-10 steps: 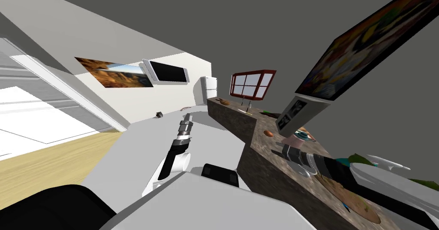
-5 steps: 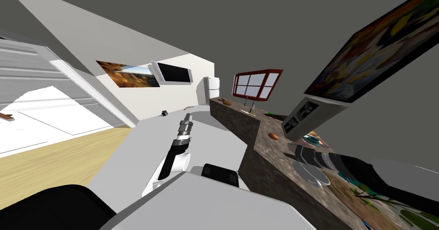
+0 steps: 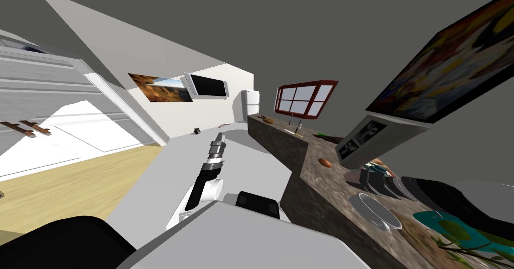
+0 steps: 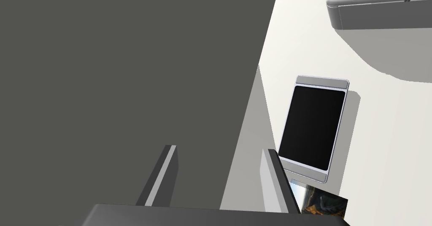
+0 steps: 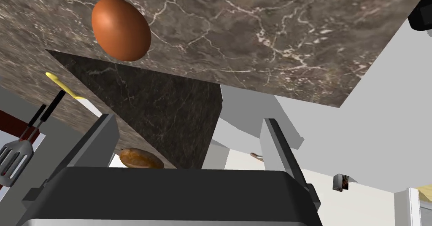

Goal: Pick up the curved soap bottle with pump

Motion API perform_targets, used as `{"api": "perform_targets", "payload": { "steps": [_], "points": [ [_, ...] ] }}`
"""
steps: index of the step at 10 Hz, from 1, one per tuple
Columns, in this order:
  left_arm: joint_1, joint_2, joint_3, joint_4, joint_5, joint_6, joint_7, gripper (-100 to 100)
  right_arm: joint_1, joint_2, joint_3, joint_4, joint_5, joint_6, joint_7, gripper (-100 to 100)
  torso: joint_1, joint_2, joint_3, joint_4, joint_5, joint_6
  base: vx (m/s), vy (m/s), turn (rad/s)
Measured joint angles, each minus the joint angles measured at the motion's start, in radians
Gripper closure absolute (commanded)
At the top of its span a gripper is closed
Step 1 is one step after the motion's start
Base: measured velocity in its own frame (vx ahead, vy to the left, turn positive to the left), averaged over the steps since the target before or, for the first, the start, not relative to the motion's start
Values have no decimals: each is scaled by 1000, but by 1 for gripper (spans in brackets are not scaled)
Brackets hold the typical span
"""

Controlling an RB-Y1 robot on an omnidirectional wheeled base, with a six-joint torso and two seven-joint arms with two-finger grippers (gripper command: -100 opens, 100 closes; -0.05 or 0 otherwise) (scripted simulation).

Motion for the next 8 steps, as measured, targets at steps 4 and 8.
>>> {"api": "perform_targets", "payload": {
  "steps": [4,8],
  "points": [
    [0,0,0,0,0,0,0,0,-64,-67,41,84,82,-30,-27,-100,0,-1,0,0,0,0,11,-3,110],
    [0,0,0,0,0,0,0,0,-71,-145,33,141,129,-46,-34,-100,-1,0,0,0,0,0,9,-13,40]
  ]
}}
